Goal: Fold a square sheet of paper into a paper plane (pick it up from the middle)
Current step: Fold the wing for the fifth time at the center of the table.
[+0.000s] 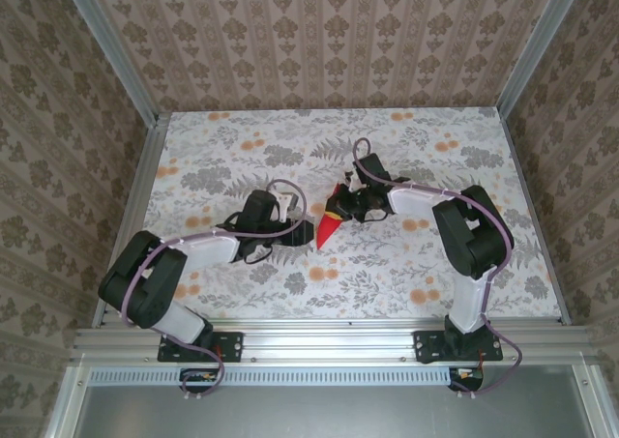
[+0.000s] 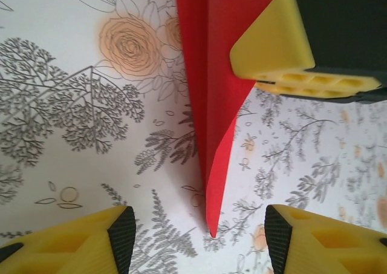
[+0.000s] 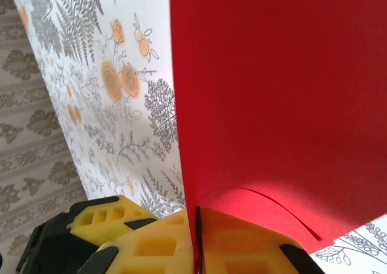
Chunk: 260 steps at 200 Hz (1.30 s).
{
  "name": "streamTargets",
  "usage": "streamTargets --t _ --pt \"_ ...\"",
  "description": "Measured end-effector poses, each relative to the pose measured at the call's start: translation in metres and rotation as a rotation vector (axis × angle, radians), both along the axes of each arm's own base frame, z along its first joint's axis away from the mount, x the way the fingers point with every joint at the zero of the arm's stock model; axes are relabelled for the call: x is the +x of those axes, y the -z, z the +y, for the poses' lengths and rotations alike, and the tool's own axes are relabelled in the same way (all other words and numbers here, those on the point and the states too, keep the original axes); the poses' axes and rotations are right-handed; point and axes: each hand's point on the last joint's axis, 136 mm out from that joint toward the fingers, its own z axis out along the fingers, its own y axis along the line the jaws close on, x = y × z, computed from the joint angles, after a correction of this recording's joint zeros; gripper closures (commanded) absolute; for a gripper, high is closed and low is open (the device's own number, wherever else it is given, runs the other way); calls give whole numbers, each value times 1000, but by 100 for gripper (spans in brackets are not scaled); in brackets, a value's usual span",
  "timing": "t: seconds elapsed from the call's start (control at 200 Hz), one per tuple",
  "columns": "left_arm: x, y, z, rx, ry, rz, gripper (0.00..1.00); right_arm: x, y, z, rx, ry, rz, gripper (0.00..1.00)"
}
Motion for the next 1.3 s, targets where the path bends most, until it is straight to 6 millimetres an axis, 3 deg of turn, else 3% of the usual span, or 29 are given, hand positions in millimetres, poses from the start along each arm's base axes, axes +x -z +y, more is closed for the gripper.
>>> streamTargets --t 0.315,0.6,0.98,1.3 --pt "0 8 -10 -59 -6 62 56 0 -5 0 92 -44 -43 90" --pt "3 14 -15 -86 -17 85 55 -1 -5 -9 122 -91 -82 89" --pt "-4 18 -30 -64 20 94 55 -9 21 -20 112 -112 -74 89" --pt "-2 20 -32 -33 26 90 56 -9 26 -24 100 -124 -92 89"
